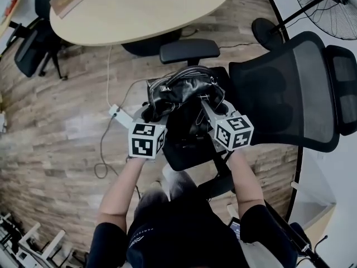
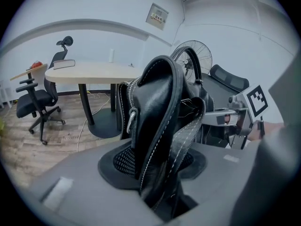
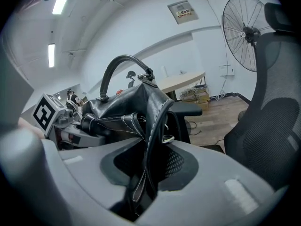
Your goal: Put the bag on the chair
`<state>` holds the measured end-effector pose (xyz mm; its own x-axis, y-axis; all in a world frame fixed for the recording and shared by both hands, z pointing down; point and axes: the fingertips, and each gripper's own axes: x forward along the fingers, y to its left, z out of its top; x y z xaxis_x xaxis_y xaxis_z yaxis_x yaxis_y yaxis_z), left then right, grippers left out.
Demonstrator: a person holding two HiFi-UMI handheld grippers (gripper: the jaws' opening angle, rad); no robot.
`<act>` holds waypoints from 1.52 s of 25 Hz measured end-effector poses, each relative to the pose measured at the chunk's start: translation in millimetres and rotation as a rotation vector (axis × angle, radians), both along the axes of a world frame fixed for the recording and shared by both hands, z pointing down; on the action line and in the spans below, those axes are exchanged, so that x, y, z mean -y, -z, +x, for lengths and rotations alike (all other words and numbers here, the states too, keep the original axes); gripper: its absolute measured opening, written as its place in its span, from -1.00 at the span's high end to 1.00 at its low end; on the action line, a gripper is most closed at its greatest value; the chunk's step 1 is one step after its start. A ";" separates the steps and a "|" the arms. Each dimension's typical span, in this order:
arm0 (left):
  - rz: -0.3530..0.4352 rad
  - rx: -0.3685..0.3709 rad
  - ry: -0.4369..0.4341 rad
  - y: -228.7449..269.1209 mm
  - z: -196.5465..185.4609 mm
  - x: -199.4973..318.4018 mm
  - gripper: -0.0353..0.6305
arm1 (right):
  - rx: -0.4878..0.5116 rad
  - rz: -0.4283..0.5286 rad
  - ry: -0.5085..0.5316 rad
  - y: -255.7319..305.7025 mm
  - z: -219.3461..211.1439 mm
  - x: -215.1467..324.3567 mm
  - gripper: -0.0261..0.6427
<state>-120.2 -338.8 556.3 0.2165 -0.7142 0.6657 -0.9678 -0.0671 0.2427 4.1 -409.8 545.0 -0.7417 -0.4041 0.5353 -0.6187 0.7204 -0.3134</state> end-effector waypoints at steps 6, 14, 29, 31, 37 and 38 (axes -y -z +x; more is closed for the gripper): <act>-0.038 -0.003 0.005 -24.1 -6.4 6.1 0.32 | -0.014 -0.029 -0.005 -22.9 -3.4 5.2 0.65; -0.094 0.005 -0.020 -55.3 -10.0 7.9 0.26 | -0.031 -0.095 -0.032 -55.5 -1.9 5.8 0.61; -0.070 0.079 -0.061 -69.7 -13.2 28.0 0.11 | -0.069 -0.054 -0.060 -74.8 3.2 22.8 0.53; -0.070 0.098 -0.061 -71.7 -13.6 28.9 0.07 | -0.079 -0.052 -0.070 -75.6 4.6 24.0 0.50; -0.080 0.107 -0.054 -76.0 -14.5 27.9 -0.14 | -0.107 -0.050 -0.097 -75.3 8.6 26.5 0.41; -0.081 0.105 -0.056 -76.1 -14.2 26.7 -0.15 | -0.113 -0.047 -0.110 -74.9 10.9 27.3 0.38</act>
